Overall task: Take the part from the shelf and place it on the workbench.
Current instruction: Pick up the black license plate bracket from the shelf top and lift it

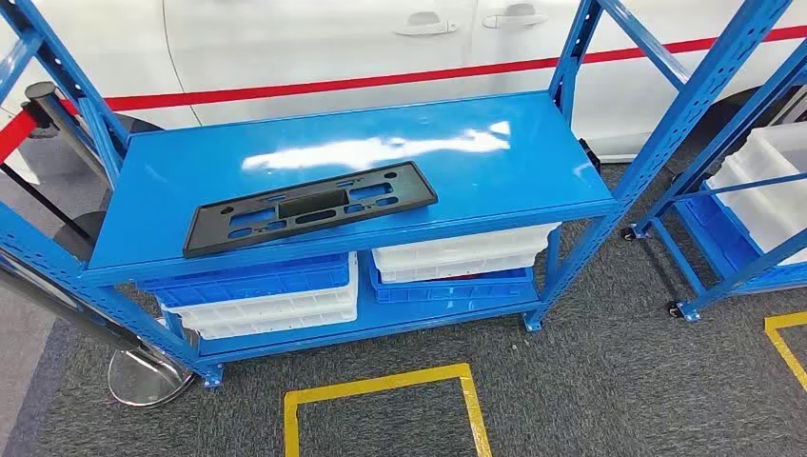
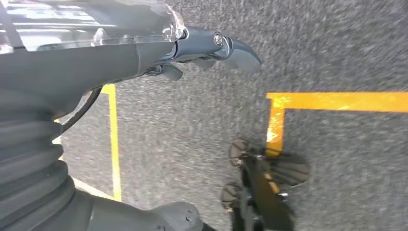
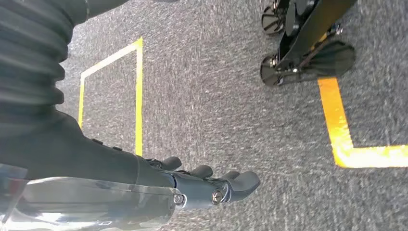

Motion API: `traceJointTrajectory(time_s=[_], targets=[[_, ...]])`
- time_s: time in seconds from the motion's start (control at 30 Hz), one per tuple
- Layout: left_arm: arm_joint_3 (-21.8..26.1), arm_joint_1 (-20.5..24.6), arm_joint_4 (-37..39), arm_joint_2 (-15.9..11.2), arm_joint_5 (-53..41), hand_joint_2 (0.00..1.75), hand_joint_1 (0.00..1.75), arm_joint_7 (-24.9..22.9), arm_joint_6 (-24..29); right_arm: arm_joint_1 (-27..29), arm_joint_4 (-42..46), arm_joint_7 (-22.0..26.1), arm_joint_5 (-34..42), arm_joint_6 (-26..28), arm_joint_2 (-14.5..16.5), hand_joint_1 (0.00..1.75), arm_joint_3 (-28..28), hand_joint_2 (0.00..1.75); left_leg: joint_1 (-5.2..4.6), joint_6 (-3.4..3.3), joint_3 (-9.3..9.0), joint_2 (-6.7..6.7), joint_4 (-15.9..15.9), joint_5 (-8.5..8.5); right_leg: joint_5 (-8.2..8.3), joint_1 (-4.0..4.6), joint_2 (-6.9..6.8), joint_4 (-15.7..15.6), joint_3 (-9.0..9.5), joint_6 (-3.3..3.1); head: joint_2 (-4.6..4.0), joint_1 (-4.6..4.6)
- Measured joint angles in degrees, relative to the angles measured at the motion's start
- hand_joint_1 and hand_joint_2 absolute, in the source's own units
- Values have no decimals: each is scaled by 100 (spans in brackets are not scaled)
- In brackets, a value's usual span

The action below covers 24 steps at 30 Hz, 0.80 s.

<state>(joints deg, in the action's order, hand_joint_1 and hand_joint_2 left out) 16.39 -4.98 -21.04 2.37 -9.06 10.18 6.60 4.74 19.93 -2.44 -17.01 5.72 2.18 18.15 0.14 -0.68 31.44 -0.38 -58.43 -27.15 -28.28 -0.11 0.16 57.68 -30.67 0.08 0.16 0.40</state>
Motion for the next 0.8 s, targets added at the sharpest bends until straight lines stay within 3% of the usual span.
traceJointTrajectory(time_s=[0.03, 0.07, 0.13, 0.37, 0.6, 0.8], targets=[[58, 11, 10, 11, -27, 0, 0, 34, 20, -12, -12, -11, -55, 18, 8, 0, 61, 58, 0, 0, 0, 0, 0, 0, 0, 0, 0, 0, 0, 0, 0, 0], [119, 21, 17, 21, -56, 0, 0, 69, 41, -25, -25, -20, -111, 36, 19, 0, 124, 87, 0, 0, 0, 0, 0, 0, 0, 0, 0, 0, 0, 0, 1, 1], [350, 66, 52, 63, -164, 0, 0, 207, 121, -72, -71, -47, -328, 103, 55, 0, 363, 175, 0, 0, 0, 0, 0, 0, 0, 0, 0, 0, 0, 0, 1, 1], [1099, 208, 175, 206, -530, 0, 0, 674, 369, -239, -193, 173, -967, 360, 138, 0, 1178, 175, 0, 0, 0, 0, 0, 0, 0, 0, 0, 0, 3, 0, 0, 1], [1671, 315, 302, 328, -952, 0, 0, 1020, 531, -532, -102, 1296, -1263, 389, 91, 0, 1916, 175, -2, -1, -2, -1, 0, 1, 2, -1, -1, 0, 11, 3, 0, 1], [1914, 342, 366, 412, -1279, 0, 0, 1124, 646, -590, 642, 1984, -1255, 236, 105, 0, 1999, 175, -4, -1, -5, -1, -2, 1, 3, -3, -1, 0, 13, 4, 0, 1]])
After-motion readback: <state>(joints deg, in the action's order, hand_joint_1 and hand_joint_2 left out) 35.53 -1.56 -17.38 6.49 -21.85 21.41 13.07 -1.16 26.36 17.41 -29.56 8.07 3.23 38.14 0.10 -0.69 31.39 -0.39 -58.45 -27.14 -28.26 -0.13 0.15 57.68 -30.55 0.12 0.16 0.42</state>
